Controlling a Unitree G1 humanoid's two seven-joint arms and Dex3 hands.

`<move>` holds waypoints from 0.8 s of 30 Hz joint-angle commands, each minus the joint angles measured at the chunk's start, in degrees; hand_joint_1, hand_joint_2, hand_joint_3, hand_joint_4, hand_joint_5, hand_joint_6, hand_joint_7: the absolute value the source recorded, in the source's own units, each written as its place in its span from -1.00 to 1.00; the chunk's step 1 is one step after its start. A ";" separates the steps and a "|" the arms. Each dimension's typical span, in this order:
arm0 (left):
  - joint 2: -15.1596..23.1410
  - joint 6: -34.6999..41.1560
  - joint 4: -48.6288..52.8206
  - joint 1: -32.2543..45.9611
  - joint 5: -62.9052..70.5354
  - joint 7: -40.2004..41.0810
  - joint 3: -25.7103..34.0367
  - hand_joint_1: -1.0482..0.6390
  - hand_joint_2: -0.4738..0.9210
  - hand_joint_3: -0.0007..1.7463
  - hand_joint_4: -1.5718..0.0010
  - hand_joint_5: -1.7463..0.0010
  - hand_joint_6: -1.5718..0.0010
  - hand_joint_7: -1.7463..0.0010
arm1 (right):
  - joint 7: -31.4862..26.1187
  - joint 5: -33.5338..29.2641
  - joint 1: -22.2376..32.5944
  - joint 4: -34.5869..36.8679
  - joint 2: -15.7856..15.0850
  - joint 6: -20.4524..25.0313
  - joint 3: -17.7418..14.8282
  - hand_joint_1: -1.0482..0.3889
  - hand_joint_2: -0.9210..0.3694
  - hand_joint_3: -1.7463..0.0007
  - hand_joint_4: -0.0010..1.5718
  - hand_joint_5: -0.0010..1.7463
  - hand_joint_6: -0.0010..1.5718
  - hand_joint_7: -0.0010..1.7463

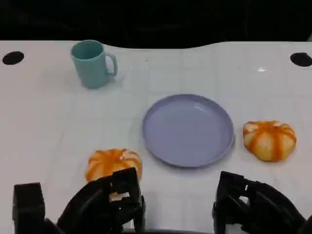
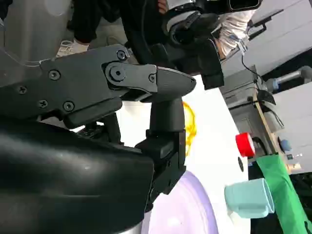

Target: Grasp the bread from the table and place it into the plate.

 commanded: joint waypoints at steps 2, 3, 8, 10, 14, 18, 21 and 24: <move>1.00 -1.31 0.84 -0.61 0.78 -0.13 0.46 -0.55 1.00 -0.74 0.04 -1.00 0.29 -0.96 | 0.17 0.22 -0.41 -0.09 -0.34 -0.24 -0.55 -0.29 -1.00 0.47 -0.21 1.00 -0.48 1.00; 0.98 -1.21 0.89 -0.64 0.72 -0.11 0.45 -0.53 1.00 -0.74 0.05 -1.00 0.29 -0.96 | 0.13 0.08 -0.38 -0.09 -0.35 -0.43 -0.52 -0.29 -1.00 0.47 -0.21 1.00 -0.48 1.00; 0.83 -1.54 0.84 -0.52 0.84 0.00 0.34 -0.54 1.00 -0.74 0.05 -1.00 0.29 -0.95 | -0.16 0.17 -0.15 -0.48 -0.39 0.13 -0.64 -0.30 -1.00 0.48 -0.21 1.00 -0.47 1.00; 0.81 -1.98 0.94 -0.54 0.85 -0.22 0.33 -0.54 1.00 -0.73 0.05 -1.00 0.29 -0.94 | -0.05 0.30 -0.12 -0.61 -0.49 0.40 -0.65 -0.30 -1.00 0.48 -0.21 1.00 -0.47 1.00; 0.74 -1.95 0.92 -0.56 0.61 -0.26 0.39 -0.53 1.00 -0.73 0.05 -1.00 0.29 -0.93 | -0.02 0.23 -0.11 -0.49 -0.44 0.22 -0.64 -0.28 -1.00 0.47 -0.21 1.00 -0.48 0.99; 0.30 -0.54 0.96 -0.83 -0.77 -0.30 1.01 -0.55 1.00 -0.76 0.07 -1.00 0.26 -0.85 | 0.12 0.25 -0.30 -0.03 -0.36 0.04 -0.67 -0.29 -1.00 0.47 -0.21 1.00 -0.48 0.98; -0.08 -0.17 0.19 -0.76 -1.12 0.49 1.39 -0.57 1.00 -0.80 0.09 -1.00 0.25 -0.79 | 0.03 0.36 -0.39 0.03 -0.28 0.19 -0.74 -0.28 -1.00 0.47 -0.22 1.00 -0.48 0.98; -0.78 -1.09 -0.77 -0.50 -1.05 1.43 2.05 -0.57 1.00 -0.84 0.14 -1.00 0.22 -0.66 | 0.27 0.13 -0.49 0.36 -0.32 -0.50 -0.69 -0.27 -1.00 0.46 -0.22 1.00 -0.49 0.98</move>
